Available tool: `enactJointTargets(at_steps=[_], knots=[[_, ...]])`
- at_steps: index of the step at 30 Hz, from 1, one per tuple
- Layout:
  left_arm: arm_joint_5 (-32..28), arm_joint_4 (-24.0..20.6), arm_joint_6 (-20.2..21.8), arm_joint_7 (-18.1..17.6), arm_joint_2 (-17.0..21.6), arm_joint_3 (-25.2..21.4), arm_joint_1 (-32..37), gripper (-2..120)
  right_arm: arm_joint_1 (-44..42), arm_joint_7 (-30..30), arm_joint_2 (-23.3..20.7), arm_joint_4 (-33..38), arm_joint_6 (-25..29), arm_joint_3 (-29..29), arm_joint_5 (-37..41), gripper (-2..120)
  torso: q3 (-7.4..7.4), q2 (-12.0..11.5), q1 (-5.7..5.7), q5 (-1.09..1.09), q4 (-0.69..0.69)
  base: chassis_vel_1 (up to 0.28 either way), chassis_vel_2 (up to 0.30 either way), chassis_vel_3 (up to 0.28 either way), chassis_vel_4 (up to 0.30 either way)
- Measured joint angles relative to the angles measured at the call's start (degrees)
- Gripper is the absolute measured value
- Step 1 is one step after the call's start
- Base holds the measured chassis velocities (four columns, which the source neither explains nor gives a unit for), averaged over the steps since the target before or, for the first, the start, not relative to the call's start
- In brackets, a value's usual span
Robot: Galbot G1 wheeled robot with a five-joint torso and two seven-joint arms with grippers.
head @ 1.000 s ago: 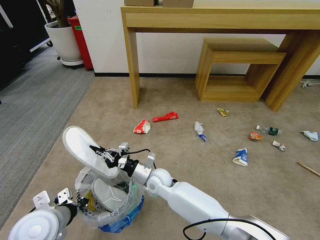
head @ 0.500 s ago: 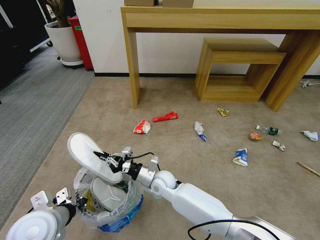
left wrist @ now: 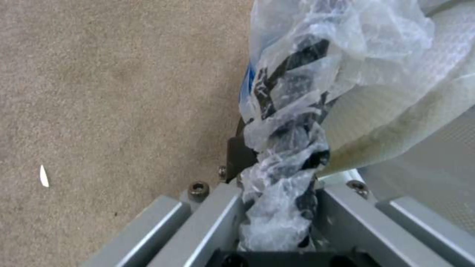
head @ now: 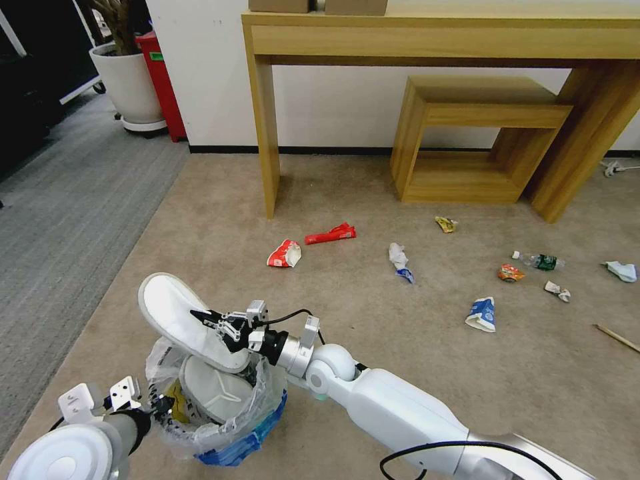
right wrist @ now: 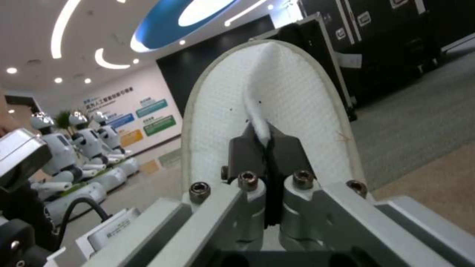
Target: Pick up the trash bin and place the garbage on the floor into it.
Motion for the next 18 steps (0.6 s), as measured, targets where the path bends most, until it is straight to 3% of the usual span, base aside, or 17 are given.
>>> enactJointTargets(at_steps=[9,12,18], knots=[[-0.1,0.0,0.0,-0.3,-0.1,0.2,-0.4,0,-0.1,-3.9,-0.9,-0.5,0.4,0.0,-2.0,4,0.00,0.0,0.00,0.00,0.00,0.000,0.000,0.000,0.000],[-0.3,0.0,0.0,-0.4,-0.1,0.2,-0.5,0,-0.1,-4.2,-1.1,-0.7,0.6,0.1,-2.6,19,0.00,0.0,0.00,0.00,0.00,0.000,0.000,0.000,0.000],[-0.4,0.0,0.0,-0.5,-0.1,0.2,-0.5,0,0.2,-4.0,-1.3,-0.8,0.5,0.3,-2.8,36,0.00,0.0,0.00,0.00,0.00,0.000,0.000,0.000,0.000]])
